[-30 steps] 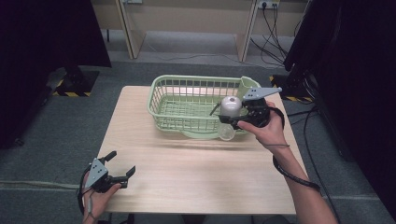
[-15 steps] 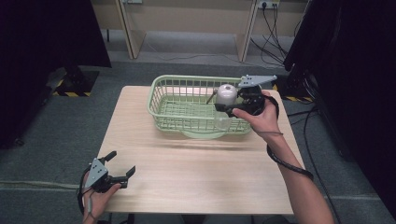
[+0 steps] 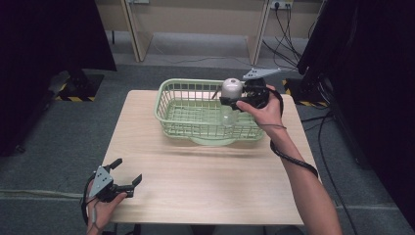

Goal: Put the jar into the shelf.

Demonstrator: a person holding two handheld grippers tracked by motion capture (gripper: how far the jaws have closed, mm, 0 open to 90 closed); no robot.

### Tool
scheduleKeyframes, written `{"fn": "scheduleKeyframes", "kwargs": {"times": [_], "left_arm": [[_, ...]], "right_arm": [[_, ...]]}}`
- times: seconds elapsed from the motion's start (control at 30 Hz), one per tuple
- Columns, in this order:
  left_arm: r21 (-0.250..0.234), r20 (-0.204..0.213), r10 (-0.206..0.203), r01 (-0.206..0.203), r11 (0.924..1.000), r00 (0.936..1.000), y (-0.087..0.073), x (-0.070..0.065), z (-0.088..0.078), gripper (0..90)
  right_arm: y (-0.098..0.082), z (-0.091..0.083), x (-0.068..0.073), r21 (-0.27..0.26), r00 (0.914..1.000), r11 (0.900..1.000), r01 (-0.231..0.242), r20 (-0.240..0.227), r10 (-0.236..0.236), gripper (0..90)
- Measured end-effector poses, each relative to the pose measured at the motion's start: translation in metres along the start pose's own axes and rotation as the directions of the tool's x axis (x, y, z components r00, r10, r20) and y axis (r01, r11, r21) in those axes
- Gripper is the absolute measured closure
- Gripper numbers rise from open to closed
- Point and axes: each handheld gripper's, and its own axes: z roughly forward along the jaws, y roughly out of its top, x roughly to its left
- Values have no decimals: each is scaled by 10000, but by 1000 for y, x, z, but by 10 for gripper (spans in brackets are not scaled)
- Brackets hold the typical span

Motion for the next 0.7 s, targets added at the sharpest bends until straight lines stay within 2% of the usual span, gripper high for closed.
{"fn": "scheduleKeyframes", "kwargs": {"times": [0.23,0.33,0.7], "left_arm": [[6,10,-10,10,10000,10000,0,0,0,22],[10,10,8,-8,10000,10000,0,0,0,22],[9,25,0,0,10000,10000,0,0,0,22]], "right_arm": [[2,18,-12,43,9992,9992,-404,-56,404,279],[6,24,-16,118,9991,9991,-414,117,413,279],[16,43,-28,79,9963,9964,-845,158,843,279]]}}
